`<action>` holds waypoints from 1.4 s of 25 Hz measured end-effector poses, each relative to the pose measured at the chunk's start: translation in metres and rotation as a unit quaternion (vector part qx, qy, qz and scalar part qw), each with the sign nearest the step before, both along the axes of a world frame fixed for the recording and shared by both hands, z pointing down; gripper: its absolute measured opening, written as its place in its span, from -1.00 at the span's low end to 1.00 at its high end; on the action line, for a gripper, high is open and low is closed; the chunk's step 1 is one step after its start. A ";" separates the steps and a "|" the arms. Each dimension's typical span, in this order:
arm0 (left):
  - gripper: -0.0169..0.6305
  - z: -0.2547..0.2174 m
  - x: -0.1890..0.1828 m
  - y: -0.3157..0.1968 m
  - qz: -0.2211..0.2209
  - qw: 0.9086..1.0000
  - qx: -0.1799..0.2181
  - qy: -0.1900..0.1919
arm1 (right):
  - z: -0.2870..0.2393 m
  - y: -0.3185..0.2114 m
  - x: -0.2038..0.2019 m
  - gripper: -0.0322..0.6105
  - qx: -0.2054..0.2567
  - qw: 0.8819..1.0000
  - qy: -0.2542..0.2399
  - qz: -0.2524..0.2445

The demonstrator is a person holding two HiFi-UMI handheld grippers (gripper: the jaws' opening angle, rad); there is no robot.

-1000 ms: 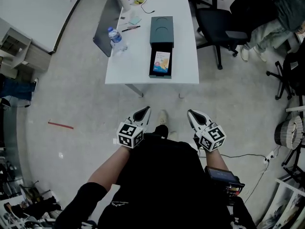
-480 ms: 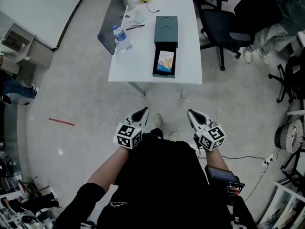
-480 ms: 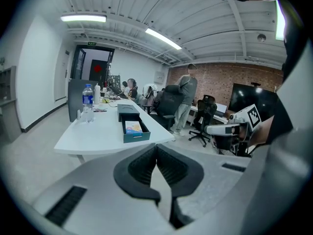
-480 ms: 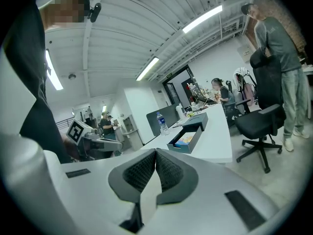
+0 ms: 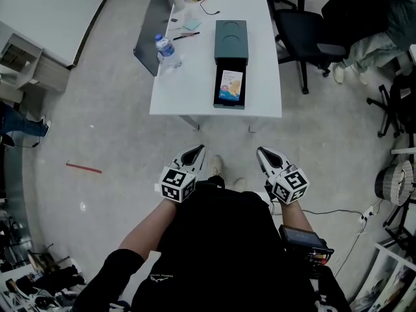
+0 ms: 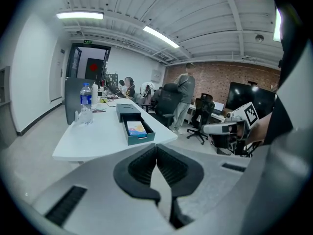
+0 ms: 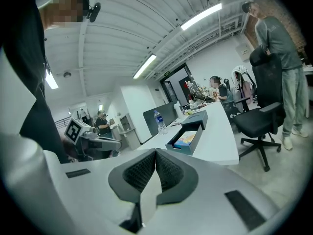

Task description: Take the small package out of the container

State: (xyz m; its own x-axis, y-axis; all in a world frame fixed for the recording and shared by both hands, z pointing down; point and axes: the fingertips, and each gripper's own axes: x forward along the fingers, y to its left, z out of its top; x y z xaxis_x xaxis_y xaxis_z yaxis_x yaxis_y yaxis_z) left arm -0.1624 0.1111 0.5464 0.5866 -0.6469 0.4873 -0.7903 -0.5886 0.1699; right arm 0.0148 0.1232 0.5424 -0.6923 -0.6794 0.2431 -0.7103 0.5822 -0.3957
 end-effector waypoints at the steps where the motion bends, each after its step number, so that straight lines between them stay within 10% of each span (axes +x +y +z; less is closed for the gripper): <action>1: -0.92 0.000 -0.002 -0.006 0.003 1.000 0.001 0.001 | 0.000 -0.004 -0.001 -0.82 0.000 1.000 0.002 0.003; 35: -0.91 0.014 -0.021 -0.153 0.055 0.997 -0.030 0.046 | -0.011 -0.140 -0.016 -0.82 0.003 0.995 0.060 0.082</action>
State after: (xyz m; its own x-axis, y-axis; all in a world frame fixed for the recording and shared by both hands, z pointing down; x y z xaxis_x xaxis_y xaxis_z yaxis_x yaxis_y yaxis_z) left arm -0.1834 -0.0416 0.5608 0.6958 -0.5479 0.4643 -0.7015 -0.6572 0.2757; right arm -0.0012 -0.0168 0.5311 -0.5380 -0.7831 0.3120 -0.8379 0.4562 -0.2996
